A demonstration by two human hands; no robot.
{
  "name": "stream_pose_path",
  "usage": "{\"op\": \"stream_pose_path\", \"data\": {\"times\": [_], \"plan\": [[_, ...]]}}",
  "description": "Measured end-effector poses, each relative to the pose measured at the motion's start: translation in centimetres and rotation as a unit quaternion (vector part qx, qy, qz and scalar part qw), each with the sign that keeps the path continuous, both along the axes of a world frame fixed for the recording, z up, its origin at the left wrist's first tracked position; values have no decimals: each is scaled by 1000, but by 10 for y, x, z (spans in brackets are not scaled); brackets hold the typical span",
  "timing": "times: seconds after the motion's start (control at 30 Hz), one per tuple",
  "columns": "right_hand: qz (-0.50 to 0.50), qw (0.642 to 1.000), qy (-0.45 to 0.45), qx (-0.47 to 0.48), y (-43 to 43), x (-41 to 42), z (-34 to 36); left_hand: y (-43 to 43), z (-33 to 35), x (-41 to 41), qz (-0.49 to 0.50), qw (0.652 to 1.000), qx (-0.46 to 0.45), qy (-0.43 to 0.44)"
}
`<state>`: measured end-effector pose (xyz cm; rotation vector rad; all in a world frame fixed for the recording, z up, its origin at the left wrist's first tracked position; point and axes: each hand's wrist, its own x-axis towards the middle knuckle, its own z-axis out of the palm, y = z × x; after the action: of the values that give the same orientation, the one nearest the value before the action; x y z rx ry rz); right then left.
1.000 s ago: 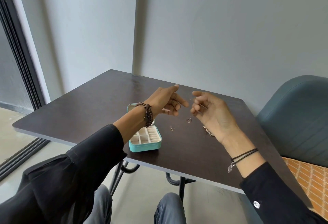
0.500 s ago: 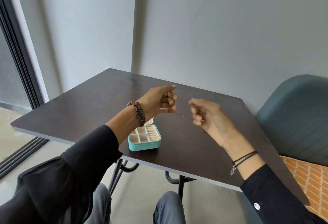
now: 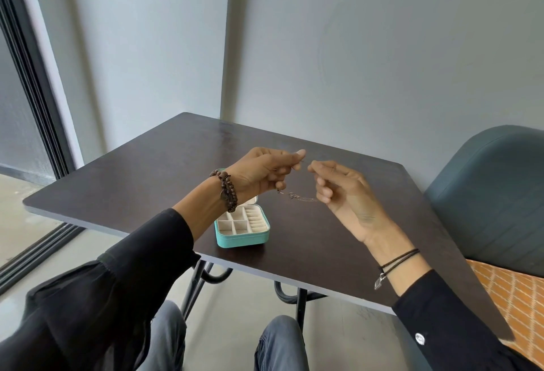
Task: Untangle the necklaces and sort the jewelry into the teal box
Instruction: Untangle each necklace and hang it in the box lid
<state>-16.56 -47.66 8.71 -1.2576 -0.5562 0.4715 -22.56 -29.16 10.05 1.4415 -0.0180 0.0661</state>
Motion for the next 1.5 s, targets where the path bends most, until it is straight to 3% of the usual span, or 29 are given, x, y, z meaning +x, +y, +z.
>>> {"op": "stream_pose_path", "data": {"times": [0.2,0.43,0.73,1.03,1.3,1.5], "plan": [[20,1000,3,6,3,4,3,6,-3,-3,-5,999,25,-18],[26,989,-104,-103,13,4,9,15,-8,-6,-7,1000,22,-13],[10,979,-155,-134,51,9,15,40,-29,-9,23,999,6,-29],[1,960,-207,-186,90,19,13,77,-51,-5,180,981,67,2],[-1,967,-181,-179,115,31,8,113,-106,-5,386,904,171,65],[9,968,-176,-179,128,37,0,111,-128,0,386,899,187,88]]}}
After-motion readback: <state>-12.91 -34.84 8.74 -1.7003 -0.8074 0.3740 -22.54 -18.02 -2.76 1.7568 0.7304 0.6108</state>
